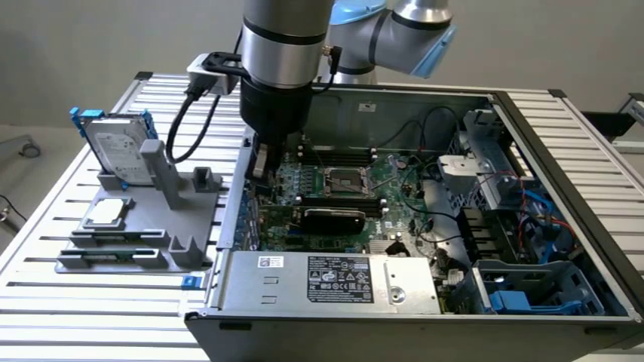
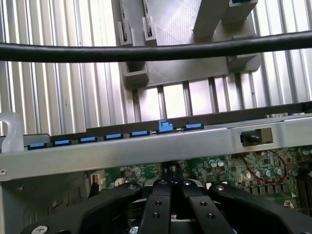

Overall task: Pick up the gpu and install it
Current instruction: 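Press down on the gpu until it lock into place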

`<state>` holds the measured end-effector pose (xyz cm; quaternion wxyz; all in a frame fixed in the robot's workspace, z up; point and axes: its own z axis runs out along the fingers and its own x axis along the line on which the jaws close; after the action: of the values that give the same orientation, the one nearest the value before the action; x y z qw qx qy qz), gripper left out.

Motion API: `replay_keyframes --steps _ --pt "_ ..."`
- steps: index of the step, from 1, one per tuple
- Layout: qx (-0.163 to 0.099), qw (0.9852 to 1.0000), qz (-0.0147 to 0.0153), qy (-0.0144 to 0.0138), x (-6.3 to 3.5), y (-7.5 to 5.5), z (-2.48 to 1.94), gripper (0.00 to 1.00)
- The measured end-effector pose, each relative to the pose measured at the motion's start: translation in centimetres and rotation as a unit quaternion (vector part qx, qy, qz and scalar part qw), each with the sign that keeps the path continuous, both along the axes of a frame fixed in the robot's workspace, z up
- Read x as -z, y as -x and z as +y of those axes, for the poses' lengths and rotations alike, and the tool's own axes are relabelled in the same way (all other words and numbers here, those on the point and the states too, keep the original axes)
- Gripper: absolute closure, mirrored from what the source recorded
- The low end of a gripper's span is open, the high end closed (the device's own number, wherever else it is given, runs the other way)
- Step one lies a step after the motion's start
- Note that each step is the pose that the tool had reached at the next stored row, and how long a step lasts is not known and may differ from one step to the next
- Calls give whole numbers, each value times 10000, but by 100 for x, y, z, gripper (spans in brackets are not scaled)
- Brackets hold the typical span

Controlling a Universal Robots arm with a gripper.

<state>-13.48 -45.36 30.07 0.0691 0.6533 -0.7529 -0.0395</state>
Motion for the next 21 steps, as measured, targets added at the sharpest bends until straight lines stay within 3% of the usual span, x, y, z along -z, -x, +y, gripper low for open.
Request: replay_keyframes --steps 7,9,12,16,21 --pt "142 9999 1 4 3 0 14 89" --pt "145 9999 22 20 0 -3 14 89" --pt "146 9998 71 72 -27 -14 14 89" --pt "146 9998 76 124 -26 -17 13 89" --pt "151 9998 78 138 6 -17 13 89"
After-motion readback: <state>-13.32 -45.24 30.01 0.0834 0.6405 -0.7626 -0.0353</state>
